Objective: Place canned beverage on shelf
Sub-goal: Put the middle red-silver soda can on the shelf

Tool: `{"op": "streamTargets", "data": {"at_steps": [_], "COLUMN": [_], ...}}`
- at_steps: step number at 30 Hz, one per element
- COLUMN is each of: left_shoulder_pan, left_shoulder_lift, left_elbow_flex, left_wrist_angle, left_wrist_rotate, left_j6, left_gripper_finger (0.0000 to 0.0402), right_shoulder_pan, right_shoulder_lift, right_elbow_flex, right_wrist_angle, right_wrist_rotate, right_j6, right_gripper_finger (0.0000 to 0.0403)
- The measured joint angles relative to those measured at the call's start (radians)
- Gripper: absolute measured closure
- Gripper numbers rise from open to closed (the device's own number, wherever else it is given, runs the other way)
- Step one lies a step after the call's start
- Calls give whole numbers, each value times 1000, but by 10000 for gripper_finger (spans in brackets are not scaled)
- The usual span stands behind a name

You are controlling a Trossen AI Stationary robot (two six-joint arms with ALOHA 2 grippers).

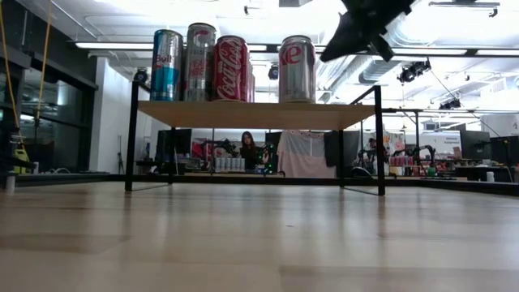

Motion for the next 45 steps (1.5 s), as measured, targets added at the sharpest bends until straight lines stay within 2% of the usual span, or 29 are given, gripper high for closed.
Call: {"op": "streamTargets", "data": {"at_steps": [8,20,24,27,30,34,37,39,45], "left_shoulder_pan": [0,0,0,0,0,0,0,0,0], "left_shoulder_lift": [0,1,0,-1,-3,-3,-3,-3,-3], "left_elbow_flex": [0,0,0,0,0,0,0,0,0], "left_wrist_angle": [2,7,9,12,14,13,12,10,11], "left_wrist_rotate": [0,-16,-16,-16,-16,-16,-15,-15,-14], "left_j6": [0,0,1,1,1,1,1,1,1], "left_gripper_finger": [161,161,161,161,161,161,161,161,161], "right_shoulder_pan": [-59,-181,-218,-246,-271,-308,-333,-337,-316], "right_shoulder_lift": [18,92,103,89,69,80,112,149,300], "right_elbow_flex": [0,1,8,65,186,393,539,631,882], "right_wrist_angle": [53,301,305,234,140,-26,-159,-236,-549], "right_wrist_rotate": [-41,-171,-178,-208,-261,-409,-517,-572,-640], "right_j6": [-14,-87,-133,-212,-339,-446,-452,-467,-462], "right_gripper_finger": [402,403,403,403,403,399,373,337,173]}}
